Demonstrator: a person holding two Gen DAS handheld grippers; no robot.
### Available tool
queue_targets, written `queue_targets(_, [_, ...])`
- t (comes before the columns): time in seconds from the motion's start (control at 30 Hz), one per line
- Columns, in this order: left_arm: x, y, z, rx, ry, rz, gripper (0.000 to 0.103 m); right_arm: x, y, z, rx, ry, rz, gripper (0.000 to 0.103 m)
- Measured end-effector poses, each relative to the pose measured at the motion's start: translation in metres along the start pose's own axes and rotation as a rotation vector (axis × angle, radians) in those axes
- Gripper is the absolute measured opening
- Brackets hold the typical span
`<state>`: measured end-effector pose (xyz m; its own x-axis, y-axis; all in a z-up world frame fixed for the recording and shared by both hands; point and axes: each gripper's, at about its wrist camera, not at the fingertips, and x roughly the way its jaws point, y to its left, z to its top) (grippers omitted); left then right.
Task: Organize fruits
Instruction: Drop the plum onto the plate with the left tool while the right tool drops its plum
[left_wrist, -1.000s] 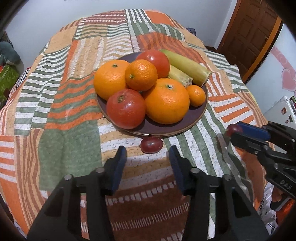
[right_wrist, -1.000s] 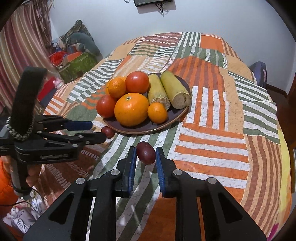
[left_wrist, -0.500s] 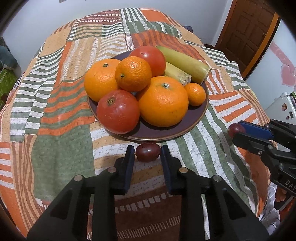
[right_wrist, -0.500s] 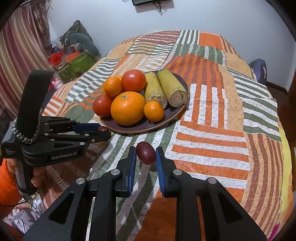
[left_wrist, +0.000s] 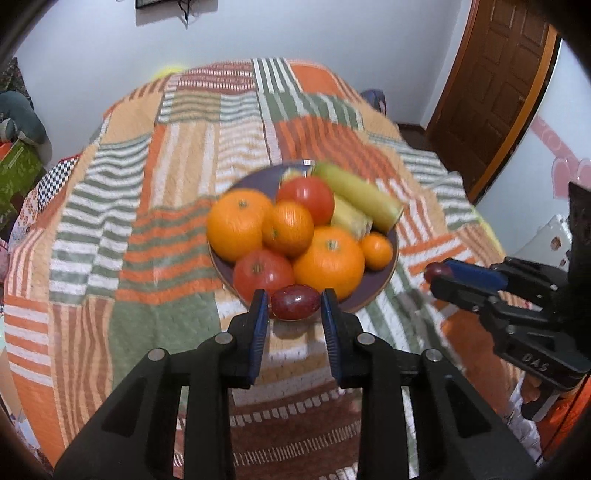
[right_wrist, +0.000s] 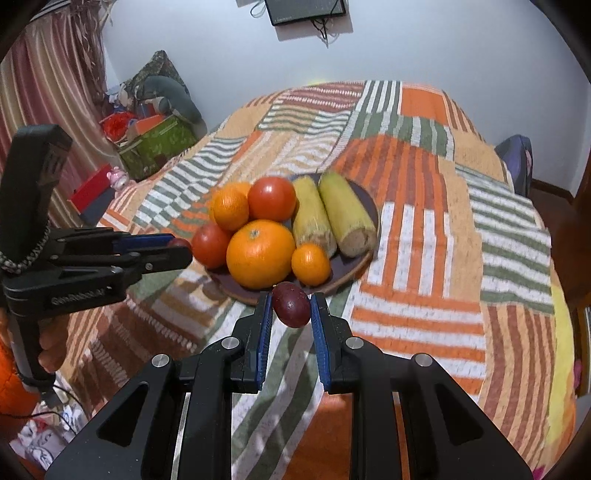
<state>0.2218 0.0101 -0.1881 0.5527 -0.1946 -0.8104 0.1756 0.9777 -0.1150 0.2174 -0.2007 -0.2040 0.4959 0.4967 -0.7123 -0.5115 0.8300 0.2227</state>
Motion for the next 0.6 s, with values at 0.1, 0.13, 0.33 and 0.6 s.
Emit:
queue_targets(0.1, [-0.004, -0.004, 0.010, 0.005, -0.024, -0.006, 0.029, -0.002, -0.001, 0.010, -0.007, -0.026, -0.003, 0.019])
queue_targets(0.13, [-0.005, -0.005, 0.013, 0.010, -0.029, -0.008, 0.029, -0.002, -0.001, 0.013, -0.009, -0.033, -0.005, 0.019])
queue_targets(0.33, [-0.001, -0.021, 0.031, 0.028, -0.058, -0.041, 0.029, -0.003, -0.006, 0.025, -0.015, -0.068, -0.018, 0.020])
queue_targets(0.6, [0.020, -0.036, 0.043, 0.054, -0.047, -0.059, 0.029, 0.008, -0.015, 0.033, -0.016, -0.070, -0.033, 0.020])
